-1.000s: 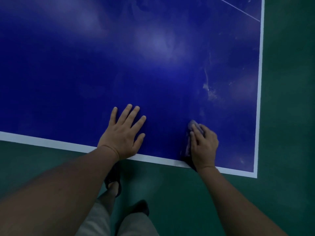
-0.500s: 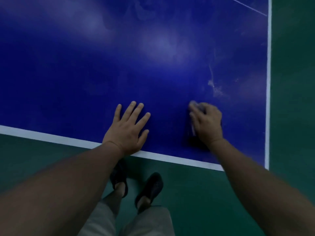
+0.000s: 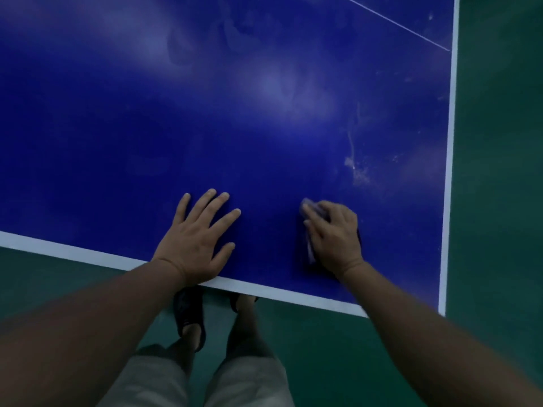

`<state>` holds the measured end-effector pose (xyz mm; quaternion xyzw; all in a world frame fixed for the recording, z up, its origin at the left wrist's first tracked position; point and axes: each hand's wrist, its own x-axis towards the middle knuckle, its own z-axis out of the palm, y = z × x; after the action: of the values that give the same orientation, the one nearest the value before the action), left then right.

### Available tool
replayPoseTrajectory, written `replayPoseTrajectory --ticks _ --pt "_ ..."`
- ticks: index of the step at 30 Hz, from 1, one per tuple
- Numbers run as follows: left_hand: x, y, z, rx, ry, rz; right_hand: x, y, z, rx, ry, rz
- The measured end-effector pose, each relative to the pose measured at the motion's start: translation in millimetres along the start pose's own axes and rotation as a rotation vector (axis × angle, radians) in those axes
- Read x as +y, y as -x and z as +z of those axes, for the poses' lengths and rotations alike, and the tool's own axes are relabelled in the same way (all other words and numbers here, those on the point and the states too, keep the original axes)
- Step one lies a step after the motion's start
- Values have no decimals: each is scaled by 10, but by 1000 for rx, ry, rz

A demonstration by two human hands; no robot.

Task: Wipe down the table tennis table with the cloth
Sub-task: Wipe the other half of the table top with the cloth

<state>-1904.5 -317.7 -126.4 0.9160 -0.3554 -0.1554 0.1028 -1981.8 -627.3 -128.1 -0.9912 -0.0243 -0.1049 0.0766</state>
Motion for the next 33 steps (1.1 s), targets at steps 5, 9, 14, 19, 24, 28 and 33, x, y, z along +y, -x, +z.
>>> replayPoseTrajectory --ticks 5,9,14,19,24,28,33 --pt "101 -123 -117 59 13 -32 386 -703 21 90 11 347" --pt "297 -778 -267 89 8 -104 271 -576 15 104 63 281" --pt "492 -1864 -355 117 6 -155 556 -775 54 39 16 -1" --pt "478 -2520 -341 129 6 -254 1196 -1772 192 60 2 88" --pt "488 -2491 -359 132 19 -252 1299 -2124 216 32 35 285" --pt "502 -2520 -378 123 25 -264 880 -1375 145 -7 2 98" --pt "499 -2542 -389 122 4 -252 1276 -1754 205 -2 -47 -135"
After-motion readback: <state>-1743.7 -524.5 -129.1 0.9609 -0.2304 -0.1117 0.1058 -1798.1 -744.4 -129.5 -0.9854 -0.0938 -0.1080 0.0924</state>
